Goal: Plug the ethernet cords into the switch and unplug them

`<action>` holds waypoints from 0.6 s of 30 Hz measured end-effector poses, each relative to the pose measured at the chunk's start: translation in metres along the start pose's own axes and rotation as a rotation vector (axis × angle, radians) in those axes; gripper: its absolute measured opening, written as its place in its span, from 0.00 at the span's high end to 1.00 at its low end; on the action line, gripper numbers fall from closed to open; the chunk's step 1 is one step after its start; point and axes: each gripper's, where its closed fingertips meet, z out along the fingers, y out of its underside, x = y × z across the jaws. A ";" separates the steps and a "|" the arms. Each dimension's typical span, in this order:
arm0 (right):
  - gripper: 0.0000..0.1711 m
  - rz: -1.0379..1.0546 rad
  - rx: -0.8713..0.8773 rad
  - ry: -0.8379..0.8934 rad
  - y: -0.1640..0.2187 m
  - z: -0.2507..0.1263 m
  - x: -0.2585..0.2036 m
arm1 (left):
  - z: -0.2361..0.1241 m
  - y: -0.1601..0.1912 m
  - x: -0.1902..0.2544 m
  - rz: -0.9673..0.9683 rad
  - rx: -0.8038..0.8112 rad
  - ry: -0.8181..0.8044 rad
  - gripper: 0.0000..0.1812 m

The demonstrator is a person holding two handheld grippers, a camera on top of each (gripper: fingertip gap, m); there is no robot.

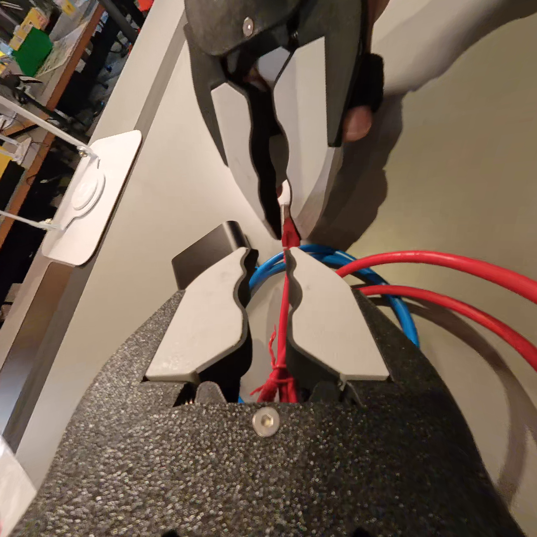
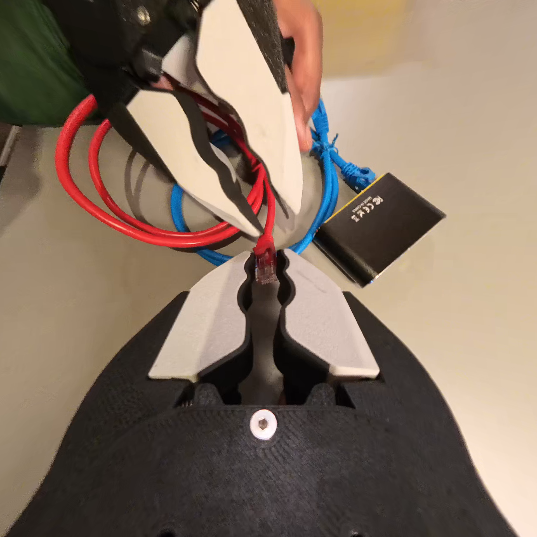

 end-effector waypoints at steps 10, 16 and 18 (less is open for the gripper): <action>0.93 -0.158 0.136 0.039 -0.019 -0.003 -0.003 | -0.008 -0.006 0.005 -0.065 0.069 0.080 0.89; 0.92 -0.170 0.216 0.028 -0.029 -0.009 -0.005 | -0.005 -0.006 0.008 -0.012 0.056 0.068 0.89; 0.93 -0.177 0.228 0.031 -0.030 -0.010 -0.005 | -0.004 -0.006 0.007 -0.010 0.054 0.060 0.90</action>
